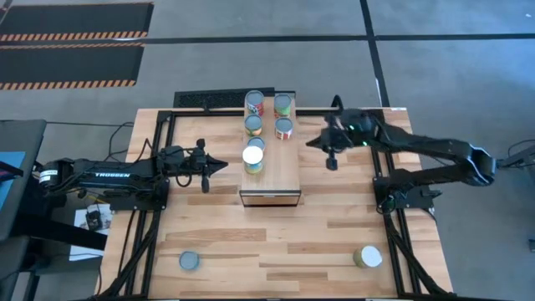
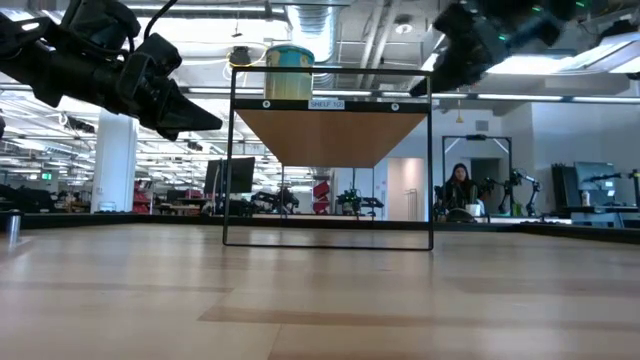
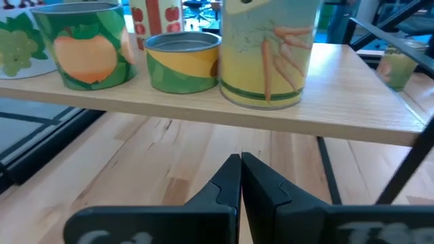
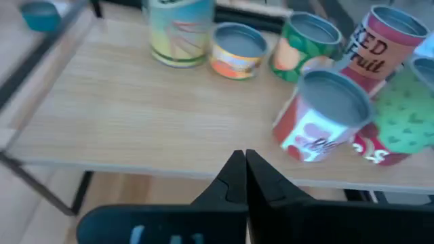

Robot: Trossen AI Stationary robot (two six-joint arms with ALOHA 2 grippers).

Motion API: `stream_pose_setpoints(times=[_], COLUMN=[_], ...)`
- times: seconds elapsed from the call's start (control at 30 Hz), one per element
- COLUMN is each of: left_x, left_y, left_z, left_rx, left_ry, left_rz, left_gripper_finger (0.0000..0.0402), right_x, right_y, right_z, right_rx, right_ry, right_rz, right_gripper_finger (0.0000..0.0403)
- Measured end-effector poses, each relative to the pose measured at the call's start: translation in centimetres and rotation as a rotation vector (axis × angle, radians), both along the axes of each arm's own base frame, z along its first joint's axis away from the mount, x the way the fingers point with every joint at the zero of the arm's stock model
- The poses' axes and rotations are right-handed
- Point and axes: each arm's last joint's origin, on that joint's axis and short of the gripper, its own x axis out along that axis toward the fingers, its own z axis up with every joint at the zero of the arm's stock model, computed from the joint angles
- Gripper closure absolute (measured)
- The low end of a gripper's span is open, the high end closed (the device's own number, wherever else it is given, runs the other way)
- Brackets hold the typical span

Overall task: Pick and place cans onto a shelf
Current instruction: Put the canned tuna on the shelf aligned with other cans

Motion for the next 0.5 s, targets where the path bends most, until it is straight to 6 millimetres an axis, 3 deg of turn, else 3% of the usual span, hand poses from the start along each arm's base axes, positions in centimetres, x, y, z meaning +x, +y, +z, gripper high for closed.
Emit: stream_pose_setpoints(times=[0.2, 0.5], left_x=[-0.2, 0.0], left_y=[-0.1, -1.8], left_z=[0.7, 4.7], left_rx=[-0.051, -0.16], left_ry=[0.068, 0.257], left_rz=[0.006, -0.054], left_gripper_finger=[0.0401, 0.0401], right_x=[-2.7, -5.3], right_y=[1.2, 1.0], right_z=[-2.7, -6.0], right_rx=[-0.024, -0.011], right_ry=[-0.155, -0.227], right_rz=[-0.021, -0.045], right_gripper_finger=[0.0398, 0.0396])
